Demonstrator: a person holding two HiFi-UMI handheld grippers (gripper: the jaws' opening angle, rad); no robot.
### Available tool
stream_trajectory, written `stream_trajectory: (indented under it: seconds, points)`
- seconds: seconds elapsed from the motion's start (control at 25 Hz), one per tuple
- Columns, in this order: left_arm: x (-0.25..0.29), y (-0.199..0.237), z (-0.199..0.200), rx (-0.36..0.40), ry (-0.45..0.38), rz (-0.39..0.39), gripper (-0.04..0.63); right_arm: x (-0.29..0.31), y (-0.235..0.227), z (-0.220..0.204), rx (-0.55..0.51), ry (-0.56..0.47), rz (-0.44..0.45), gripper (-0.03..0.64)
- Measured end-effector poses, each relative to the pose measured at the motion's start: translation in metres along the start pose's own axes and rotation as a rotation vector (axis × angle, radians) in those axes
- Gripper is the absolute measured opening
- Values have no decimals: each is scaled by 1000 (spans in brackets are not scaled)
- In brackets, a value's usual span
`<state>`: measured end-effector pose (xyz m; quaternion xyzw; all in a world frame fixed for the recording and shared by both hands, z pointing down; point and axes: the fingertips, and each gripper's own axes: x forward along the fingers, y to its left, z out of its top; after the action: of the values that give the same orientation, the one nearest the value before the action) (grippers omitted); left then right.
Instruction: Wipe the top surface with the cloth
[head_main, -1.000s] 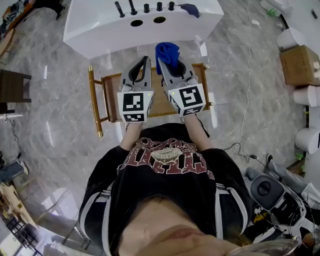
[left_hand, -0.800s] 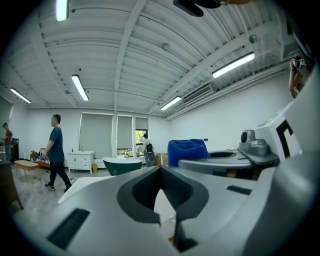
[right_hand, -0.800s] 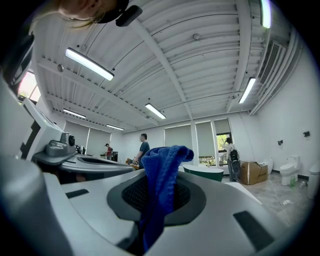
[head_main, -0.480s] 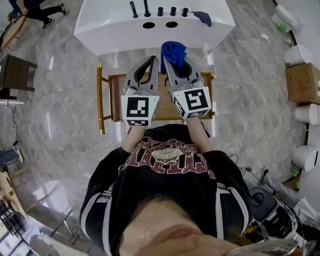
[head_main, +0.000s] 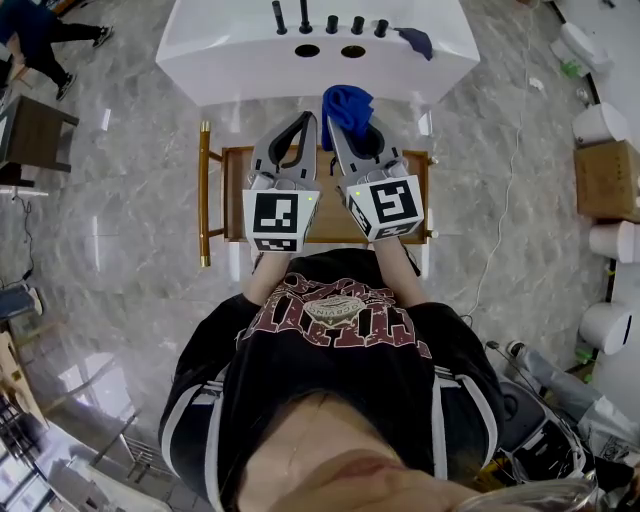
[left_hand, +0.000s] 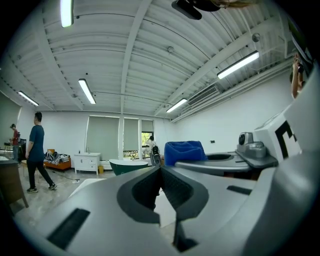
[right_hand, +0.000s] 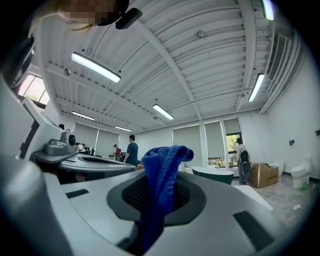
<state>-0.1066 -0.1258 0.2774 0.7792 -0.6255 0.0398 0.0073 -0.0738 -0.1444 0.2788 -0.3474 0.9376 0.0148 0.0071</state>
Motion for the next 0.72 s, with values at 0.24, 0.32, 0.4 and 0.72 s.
stream_trajectory:
  seconds: [0.24,0.32,0.4,0.72]
  points:
    - [4,-1,-5,-6,6,-5,46,3,-1,-4,-7,11,5,57]
    - [4,-1,-4,-4,5,-8,46,3,-1,-4,-4,10,5,57]
    - [4,-1,-4,-1,5,-7,46,3,-1,-3,-2,6,6,57]
    - [10,5,-8,-3,13,-4,46,12,-1,-8,-7,14,17,57]
